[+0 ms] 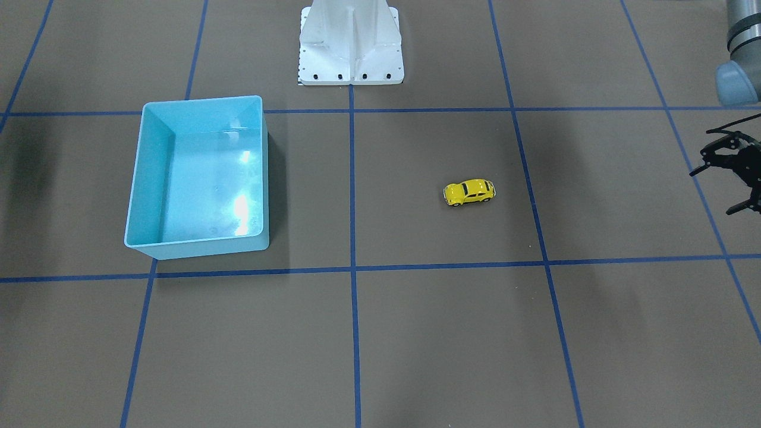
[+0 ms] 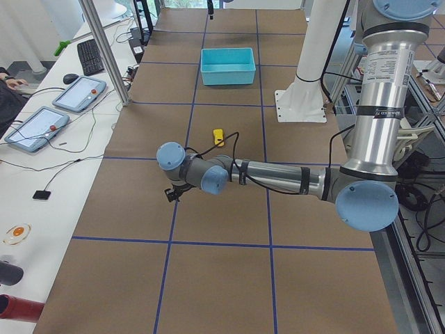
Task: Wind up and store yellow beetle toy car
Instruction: 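Swing the right arm in past the blue bin toward the car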
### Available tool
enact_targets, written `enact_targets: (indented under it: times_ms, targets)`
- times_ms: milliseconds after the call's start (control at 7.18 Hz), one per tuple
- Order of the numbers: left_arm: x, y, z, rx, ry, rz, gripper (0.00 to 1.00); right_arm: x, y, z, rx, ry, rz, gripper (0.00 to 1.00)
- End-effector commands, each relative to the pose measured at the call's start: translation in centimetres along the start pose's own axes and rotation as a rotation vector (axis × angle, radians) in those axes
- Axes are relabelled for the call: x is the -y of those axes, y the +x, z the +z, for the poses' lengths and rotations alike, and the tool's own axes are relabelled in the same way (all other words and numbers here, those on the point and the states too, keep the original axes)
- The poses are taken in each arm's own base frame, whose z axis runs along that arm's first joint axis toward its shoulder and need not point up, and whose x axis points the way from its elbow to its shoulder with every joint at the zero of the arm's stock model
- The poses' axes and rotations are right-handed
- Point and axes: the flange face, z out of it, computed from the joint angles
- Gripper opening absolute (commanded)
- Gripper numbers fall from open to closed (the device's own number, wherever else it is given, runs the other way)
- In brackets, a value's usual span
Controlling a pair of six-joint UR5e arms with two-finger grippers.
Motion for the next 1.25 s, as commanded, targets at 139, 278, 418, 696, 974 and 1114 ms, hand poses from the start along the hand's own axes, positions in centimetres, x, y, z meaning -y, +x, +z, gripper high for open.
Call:
enact_targets:
  times_ms: [139,278,418,696,974,1114]
  targets:
    - [-3.6,-4.4,-4.3,0.036,0.006,-0.551,1.0,4.1,-9.2,0.6,0.025,0.009,-0.176,1.0]
    - [-6.6,-6.9,-6.3,0.123,0.008,-0.791,1.0,6.2,-13.9,0.2,0.008,0.034,-0.252,1.0]
    - [-7.5,-8.2,-6.7,0.285,-0.028,-0.931,1.0,8.7,-19.7,0.5,-0.017,0.055,-0.344,1.0]
    - [-8.9,-7.9,-6.8,0.301,-0.038,-0.948,1.0,10.7,-31.5,3.4,-0.016,0.053,-0.512,1.0]
    - [-11.2,-6.1,-6.5,0.278,-0.034,-0.957,1.0,11.2,-43.8,2.2,-0.023,0.046,-0.617,1.0]
    - [-11.1,-5.8,-6.8,0.279,-0.029,-0.958,1.0,11.1,-48.6,1.8,0.006,0.041,-0.659,1.0]
